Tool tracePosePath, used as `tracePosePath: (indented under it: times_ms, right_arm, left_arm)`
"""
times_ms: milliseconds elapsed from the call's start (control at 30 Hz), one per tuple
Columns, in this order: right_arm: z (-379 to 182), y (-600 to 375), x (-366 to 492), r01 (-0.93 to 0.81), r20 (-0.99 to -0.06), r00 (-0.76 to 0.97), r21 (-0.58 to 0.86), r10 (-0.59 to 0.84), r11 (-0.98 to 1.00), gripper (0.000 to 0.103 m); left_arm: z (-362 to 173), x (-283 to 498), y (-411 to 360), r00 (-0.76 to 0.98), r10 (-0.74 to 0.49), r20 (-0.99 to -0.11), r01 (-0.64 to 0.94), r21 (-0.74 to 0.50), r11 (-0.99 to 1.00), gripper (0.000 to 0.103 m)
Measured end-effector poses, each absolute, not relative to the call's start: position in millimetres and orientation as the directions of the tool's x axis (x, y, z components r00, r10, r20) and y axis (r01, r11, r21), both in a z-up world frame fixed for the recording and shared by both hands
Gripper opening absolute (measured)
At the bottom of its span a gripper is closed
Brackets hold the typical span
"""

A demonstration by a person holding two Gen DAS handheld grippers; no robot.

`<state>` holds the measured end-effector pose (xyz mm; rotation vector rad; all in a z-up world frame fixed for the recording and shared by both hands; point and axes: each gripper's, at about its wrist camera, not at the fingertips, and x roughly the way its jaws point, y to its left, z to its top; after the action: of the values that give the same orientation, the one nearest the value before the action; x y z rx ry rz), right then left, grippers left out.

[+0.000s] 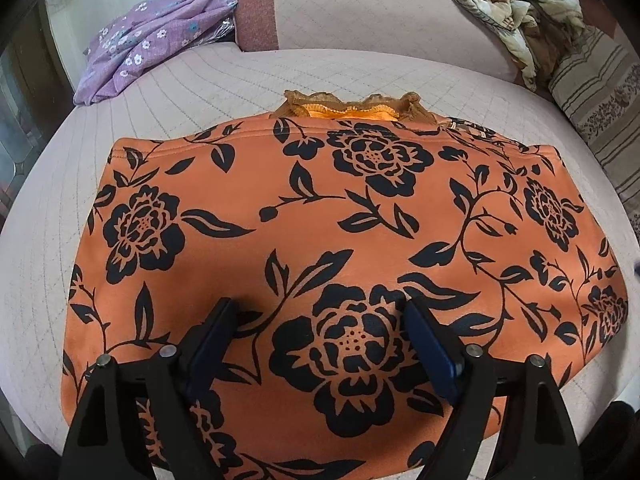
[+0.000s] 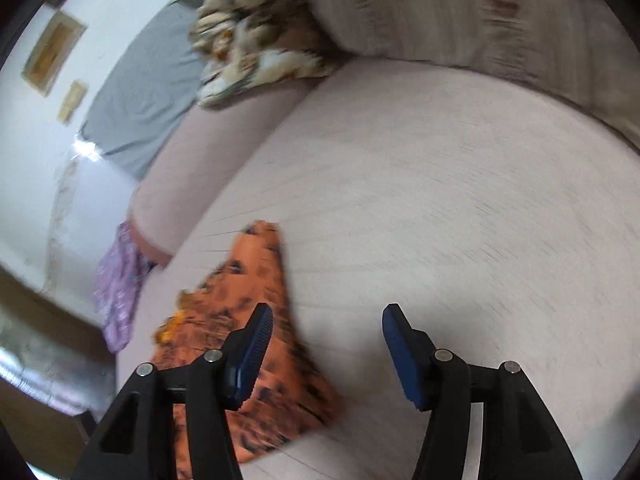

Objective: Fold small clothes

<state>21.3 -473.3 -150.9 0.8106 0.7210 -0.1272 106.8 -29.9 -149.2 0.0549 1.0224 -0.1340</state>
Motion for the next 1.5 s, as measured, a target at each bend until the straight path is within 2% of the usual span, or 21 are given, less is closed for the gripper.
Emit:
tracePosePath:
  times_ms: [133,300,367,400,467,500,567,600,633,700,833,900,967,1033,1067,1100,1133,1233,1367,1433,1500]
  right_arm:
    - [-146.4,-456.4,107.3,0.194,-0.672,0.66,0.586,0.338,0.787,0.064]
    - [-174.9,-445.1,190.7,0.197,-0.747,0.531,0.569,0.401,0.799,0.063]
    - [-181.7,-437.4,210.1,0.186,-0.753,0.504,0.574,0.424,0.798,0.028]
    - [-174.9,-426.9,217.3,0.167,-0.791,0.5,0.488,0.353,0.857,0.019]
    - [-173.9,-427.4,222.8,0.203,-0.823,0.507,0.401,0.254,0.894,0.019]
    - [-175.8,-436.5,224.5,0.275,-0.842,0.508,0.359,0.183,0.892,0.02]
    - [-166.7,-448.8,215.7,0.351,-0.82,0.562,0.356,0.109,0.866,0.038]
    - [-161.6,-448.3,211.9,0.36,-0.819,0.568,0.339,0.084,0.869,0.056]
    - [-154.5,-445.1,206.3,0.36,-0.815,0.577,0.313,0.053,0.879,0.063]
    - [-131.6,-433.7,185.4,0.319,-0.771,0.637,0.287,0.02,0.903,0.063]
    - [-107.8,-395.6,142.3,0.128,-0.698,0.68,0.413,0.223,0.902,0.067]
    - [-110.9,-365.5,120.8,0.027,-0.685,0.647,0.461,0.336,0.887,0.068]
    - [-123.3,-338.6,107.2,-0.034,-0.686,0.607,0.483,0.402,0.875,0.068]
    - [-138.5,-317.9,99.2,-0.053,-0.72,0.568,0.451,0.398,0.891,0.068]
    - [-148.0,-309.3,96.7,-0.052,-0.738,0.554,0.431,0.385,0.901,0.068]
    - [-158.0,-303.8,94.6,-0.045,-0.756,0.533,0.422,0.379,0.905,0.068]
    - [-166.4,-301.9,92.6,-0.035,-0.763,0.517,0.434,0.388,0.9,0.068]
    - [-169.6,-308.0,87.9,-0.026,-0.755,0.529,0.44,0.386,0.897,0.068]
    - [-169.9,-316.7,81.0,0.019,-0.752,0.525,0.479,0.399,0.878,0.068]
    - [-169.2,-322.9,80.6,0.031,-0.745,0.525,0.5,0.412,0.865,0.068]
    - [-168.2,-322.9,81.2,0.052,-0.744,0.525,0.513,0.414,0.857,0.068]
  left_arm:
    - [-150.2,106.6,-27.6,0.515,-0.097,-0.852,0.142,-0.027,0.99,0.088]
    - [-151.6,106.0,-25.8,0.52,-0.105,-0.848,0.152,-0.029,0.988,0.09]
    - [-152.5,105.9,-25.5,0.524,-0.109,-0.845,0.158,-0.029,0.987,0.091]
    - [-152.9,106.2,-25.9,0.526,-0.109,-0.844,0.159,-0.028,0.987,0.092]
    - [-153.1,107.2,-25.5,0.524,-0.112,-0.844,0.168,-0.027,0.985,0.092]
    - [-151.7,107.7,-24.2,0.518,-0.121,-0.847,0.172,-0.036,0.984,0.092]
    - [-146.7,108.1,-17.2,0.51,-0.145,-0.848,0.172,-0.065,0.983,0.092]
    - [-143.6,107.3,-11.2,0.515,-0.148,-0.844,0.165,-0.072,0.984,0.092]
    - [-138.9,106.0,-4.1,0.526,-0.148,-0.837,0.156,-0.076,0.985,0.092]
    - [-124.0,103.2,22.8,0.573,-0.134,-0.809,0.107,-0.088,0.99,0.092]
    - [-105.8,114.5,84.4,0.61,-0.105,-0.786,0.01,-0.125,0.992,0.092]
    - [-105.5,136.2,118.0,0.603,-0.04,-0.797,-0.076,-0.108,0.991,0.092]
    - [-110.0,158.9,139.0,0.583,-0.036,-0.811,-0.119,-0.129,0.985,0.085]
    - [-119.7,188.0,146.1,0.534,-0.066,-0.843,-0.106,-0.144,0.984,0.069]
    - [-126.2,206.6,144.2,0.505,-0.084,-0.859,-0.077,-0.142,0.987,0.067]
    - [-131.6,217.5,142.3,0.485,-0.084,-0.87,-0.062,-0.131,0.989,0.058]
    - [-141.0,229.9,141.6,0.455,-0.061,-0.889,-0.06,-0.099,0.993,0.039]
    - [-152.7,256.5,159.6,0.431,-0.085,-0.898,-0.111,-0.146,0.983,0.038]
    - [-138.3,254.7,180.3,0.476,0.094,-0.874,-0.236,-0.024,0.972,0.028]
    - [-143.3,244.8,191.6,0.448,0.024,-0.894,-0.229,-0.088,0.969,0.028]
    - [-135.5,228.0,194.6,0.475,0.022,-0.88,-0.231,-0.101,0.968,0.031]
